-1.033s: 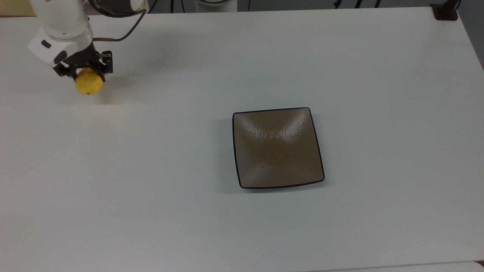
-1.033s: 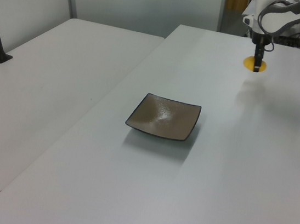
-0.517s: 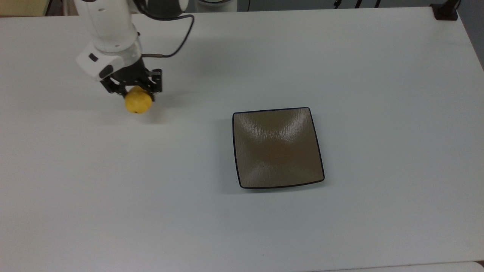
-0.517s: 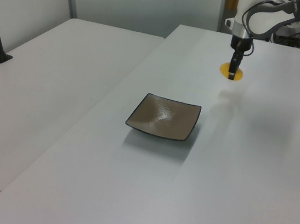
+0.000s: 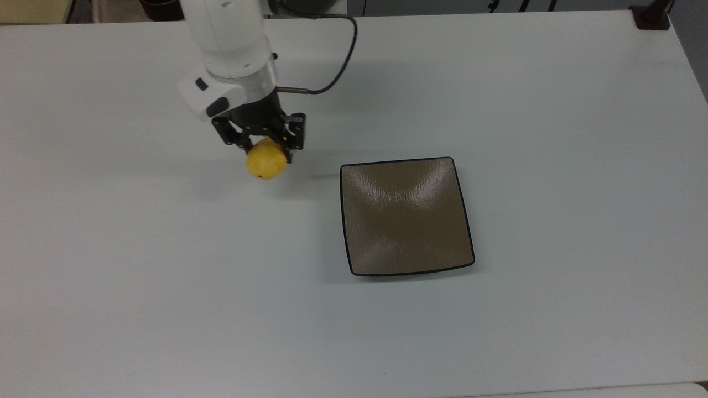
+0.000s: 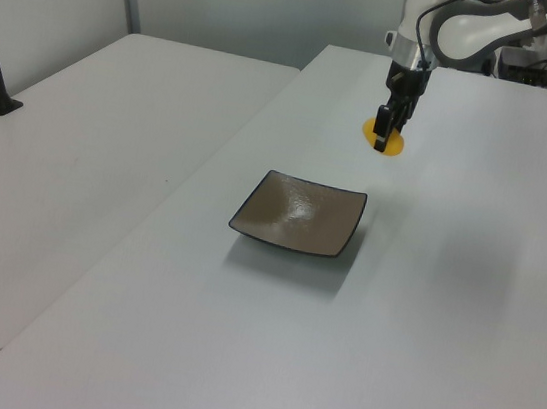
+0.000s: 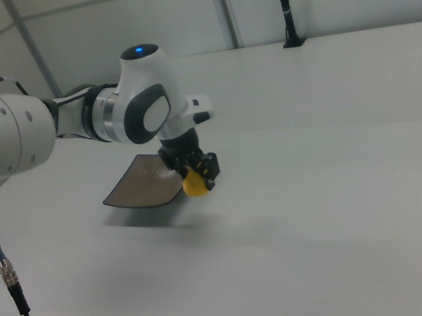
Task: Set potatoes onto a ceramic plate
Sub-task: 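Carry the held potato over the brown square plate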
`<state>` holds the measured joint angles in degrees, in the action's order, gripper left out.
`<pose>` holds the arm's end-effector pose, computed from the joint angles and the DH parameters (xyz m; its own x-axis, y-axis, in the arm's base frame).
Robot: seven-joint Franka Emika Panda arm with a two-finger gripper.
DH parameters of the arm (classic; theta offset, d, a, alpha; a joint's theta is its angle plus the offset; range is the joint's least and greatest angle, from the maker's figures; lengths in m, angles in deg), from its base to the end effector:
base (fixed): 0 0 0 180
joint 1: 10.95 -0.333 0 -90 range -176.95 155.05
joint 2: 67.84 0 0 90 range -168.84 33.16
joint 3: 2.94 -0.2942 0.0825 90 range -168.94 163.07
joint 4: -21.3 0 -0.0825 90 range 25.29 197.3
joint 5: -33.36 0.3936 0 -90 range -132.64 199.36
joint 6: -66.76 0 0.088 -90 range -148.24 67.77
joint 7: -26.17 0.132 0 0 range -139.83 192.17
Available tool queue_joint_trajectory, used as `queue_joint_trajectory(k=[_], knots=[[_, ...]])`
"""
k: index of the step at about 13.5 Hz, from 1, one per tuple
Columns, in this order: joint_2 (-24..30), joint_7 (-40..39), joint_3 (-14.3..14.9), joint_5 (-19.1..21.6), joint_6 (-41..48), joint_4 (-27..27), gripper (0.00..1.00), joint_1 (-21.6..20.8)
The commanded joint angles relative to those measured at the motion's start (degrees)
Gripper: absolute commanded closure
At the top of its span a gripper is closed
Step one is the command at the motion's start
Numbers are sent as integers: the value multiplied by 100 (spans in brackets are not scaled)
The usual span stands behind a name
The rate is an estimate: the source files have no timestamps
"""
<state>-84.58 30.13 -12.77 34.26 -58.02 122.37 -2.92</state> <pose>0.6534 0.0153 0.3626 0.9910 -0.0600 0.1201 -0.0516 -0.9961 -0.0715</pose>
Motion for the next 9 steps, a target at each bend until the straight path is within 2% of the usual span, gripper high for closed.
queue_joint_trajectory(k=[1, 3, 5, 6, 8, 9], knots=[[-302, 806, -220, 112, -143, -316, 53, -328], [-522, 1462, -510, 103, -728, -369, 53, -355], [-663, 1869, -608, 95, -907, -387, 52, -451], [-707, 1906, -608, 95, -916, -387, 44, -512], [-787, 1906, -608, 60, -934, -396, 0, -592], [-778, 1915, -617, 59, -934, -404, 0, -592]])
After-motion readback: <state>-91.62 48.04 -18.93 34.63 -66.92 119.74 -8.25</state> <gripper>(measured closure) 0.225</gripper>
